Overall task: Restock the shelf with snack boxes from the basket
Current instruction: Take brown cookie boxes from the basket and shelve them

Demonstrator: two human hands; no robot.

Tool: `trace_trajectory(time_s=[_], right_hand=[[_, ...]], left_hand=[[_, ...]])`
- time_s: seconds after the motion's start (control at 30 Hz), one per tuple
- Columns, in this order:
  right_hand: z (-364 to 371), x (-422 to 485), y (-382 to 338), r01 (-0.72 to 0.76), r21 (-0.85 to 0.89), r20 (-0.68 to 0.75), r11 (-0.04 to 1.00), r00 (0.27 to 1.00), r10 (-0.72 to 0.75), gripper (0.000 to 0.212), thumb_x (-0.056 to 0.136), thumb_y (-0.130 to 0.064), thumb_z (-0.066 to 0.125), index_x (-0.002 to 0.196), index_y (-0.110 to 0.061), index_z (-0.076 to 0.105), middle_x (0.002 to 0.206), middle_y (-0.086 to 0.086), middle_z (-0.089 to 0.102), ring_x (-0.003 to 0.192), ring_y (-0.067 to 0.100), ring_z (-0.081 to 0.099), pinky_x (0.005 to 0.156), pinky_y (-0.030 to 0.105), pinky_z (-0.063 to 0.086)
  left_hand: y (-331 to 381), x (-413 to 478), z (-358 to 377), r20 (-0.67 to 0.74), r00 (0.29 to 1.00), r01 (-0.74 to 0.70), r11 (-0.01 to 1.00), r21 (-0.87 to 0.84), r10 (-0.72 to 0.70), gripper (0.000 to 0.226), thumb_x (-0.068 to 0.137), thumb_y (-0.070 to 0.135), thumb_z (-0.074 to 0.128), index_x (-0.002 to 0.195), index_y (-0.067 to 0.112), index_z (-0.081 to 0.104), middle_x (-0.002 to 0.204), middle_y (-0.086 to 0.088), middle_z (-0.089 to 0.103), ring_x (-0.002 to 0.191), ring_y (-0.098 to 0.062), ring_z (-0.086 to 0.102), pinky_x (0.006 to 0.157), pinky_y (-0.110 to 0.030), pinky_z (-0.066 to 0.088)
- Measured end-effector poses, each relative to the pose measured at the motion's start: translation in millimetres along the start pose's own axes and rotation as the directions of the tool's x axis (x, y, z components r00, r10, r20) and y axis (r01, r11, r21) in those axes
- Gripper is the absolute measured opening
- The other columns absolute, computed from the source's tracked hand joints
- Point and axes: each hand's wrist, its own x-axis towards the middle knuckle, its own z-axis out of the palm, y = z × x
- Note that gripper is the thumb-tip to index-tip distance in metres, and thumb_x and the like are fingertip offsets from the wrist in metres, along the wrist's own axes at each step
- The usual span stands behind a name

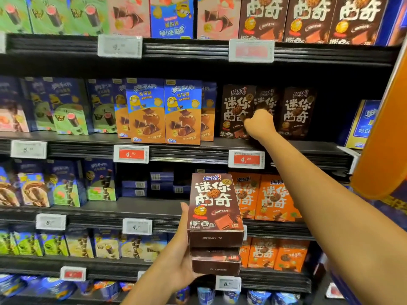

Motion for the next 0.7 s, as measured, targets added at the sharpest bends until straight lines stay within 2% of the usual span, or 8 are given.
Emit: trace_trajectory(time_s=[0.07, 0.13, 0.2, 0.4, 0.47, 0.53, 0.63, 0.7], right_hand=[[1.7, 4.1, -2.4, -0.001, -0.089, 0.044, 0.996, 0.999, 0.004, 0.027, 0.098, -0.011, 0.053, 0.072, -0.004, 0.051, 0.086, 0.013, 0.058, 0.083, 0.03, 0.054, 0.062, 0.031, 0.041], [4.2, 9.1, -4.3, 0.006, -0.166, 0.085, 0.986, 0.996, 0.008, 0.027, 0.103, -0.017, 0.05, 0.094, 0.004, 0.063, 0.104, 0.022, 0.063, 0.097, 0.037, 0.06, 0.074, 0.037, 0.044], [6.9, 14.2, -5.6, 0.001, -0.194, 0.106, 0.981, 0.994, 0.02, 0.032, 0.105, -0.018, 0.047, 0.11, 0.009, 0.064, 0.115, 0.024, 0.065, 0.11, 0.04, 0.061, 0.084, 0.039, 0.046], [12.5, 24.6, -6.0, -0.021, -0.225, 0.182, 0.974, 0.981, 0.063, 0.036, 0.109, -0.015, 0.038, 0.127, 0.007, 0.059, 0.131, 0.024, 0.061, 0.121, 0.037, 0.057, 0.097, 0.037, 0.045], [14.9, 27.9, -4.9, -0.032, -0.213, 0.163, 0.977, 0.984, 0.068, 0.036, 0.108, -0.015, 0.041, 0.133, 0.006, 0.054, 0.137, 0.023, 0.057, 0.125, 0.037, 0.054, 0.1, 0.036, 0.044], [17.1, 30.2, -4.6, -0.039, -0.176, 0.129, 0.984, 0.99, 0.062, 0.039, 0.105, -0.015, 0.048, 0.138, 0.006, 0.05, 0.14, 0.023, 0.054, 0.128, 0.038, 0.052, 0.103, 0.037, 0.043], [20.1, 34.5, -3.6, -0.005, -0.186, 0.103, 0.983, 0.994, 0.025, 0.044, 0.106, -0.015, 0.048, 0.144, 0.005, 0.041, 0.145, 0.024, 0.048, 0.131, 0.039, 0.049, 0.105, 0.039, 0.041], [21.2, 35.9, -3.7, 0.009, -0.161, 0.059, 0.987, 0.998, 0.0, 0.044, 0.104, -0.015, 0.053, 0.143, 0.004, 0.043, 0.143, 0.025, 0.05, 0.129, 0.04, 0.051, 0.103, 0.039, 0.043]], left_hand=[[0.0, 0.2, 0.1, 0.009, 1.0, -0.001, 1.0, -0.007, 0.001, 0.08, 0.093, 0.081, 0.053, 0.123, 0.012, 0.08, 0.137, -0.023, 0.071, 0.122, -0.046, 0.07, 0.088, -0.055, 0.062], [-0.3, 0.1, -0.1, 0.021, 1.0, -0.002, 1.0, -0.013, 0.002, 0.079, 0.094, 0.08, 0.051, 0.122, 0.012, 0.081, 0.136, -0.021, 0.072, 0.121, -0.044, 0.071, 0.087, -0.054, 0.063], [-1.5, -0.2, 0.4, 0.036, 0.999, -0.006, 1.0, -0.017, 0.007, 0.077, 0.096, 0.078, 0.049, 0.12, 0.013, 0.082, 0.134, -0.02, 0.073, 0.12, -0.042, 0.072, 0.087, -0.053, 0.064], [-0.6, -8.9, 13.7, 0.104, 0.994, -0.05, 0.997, 0.063, 0.043, 0.082, 0.076, 0.082, 0.07, 0.13, 0.021, 0.076, 0.144, -0.017, 0.067, 0.132, -0.038, 0.066, 0.099, -0.053, 0.06], [0.7, -9.2, 15.8, 0.119, 0.992, -0.046, 0.996, 0.076, 0.037, 0.084, 0.072, 0.083, 0.074, 0.132, 0.023, 0.075, 0.144, -0.016, 0.068, 0.132, -0.038, 0.066, 0.099, -0.052, 0.06], [0.9, -8.0, 17.3, 0.125, 0.992, -0.042, 0.996, 0.081, 0.032, 0.084, 0.074, 0.083, 0.073, 0.134, 0.024, 0.074, 0.145, -0.015, 0.067, 0.134, -0.037, 0.065, 0.101, -0.052, 0.059], [0.3, -4.9, 14.7, 0.111, 0.994, -0.007, 0.998, 0.055, 0.001, 0.083, 0.077, 0.083, 0.071, 0.133, 0.021, 0.074, 0.144, -0.016, 0.067, 0.132, -0.038, 0.066, 0.1, -0.052, 0.059], [-1.6, -2.0, 11.1, 0.114, 0.993, -0.002, 0.999, 0.032, -0.002, 0.081, 0.079, 0.08, 0.07, 0.13, 0.019, 0.076, 0.141, -0.017, 0.069, 0.129, -0.039, 0.068, 0.097, -0.052, 0.06]])
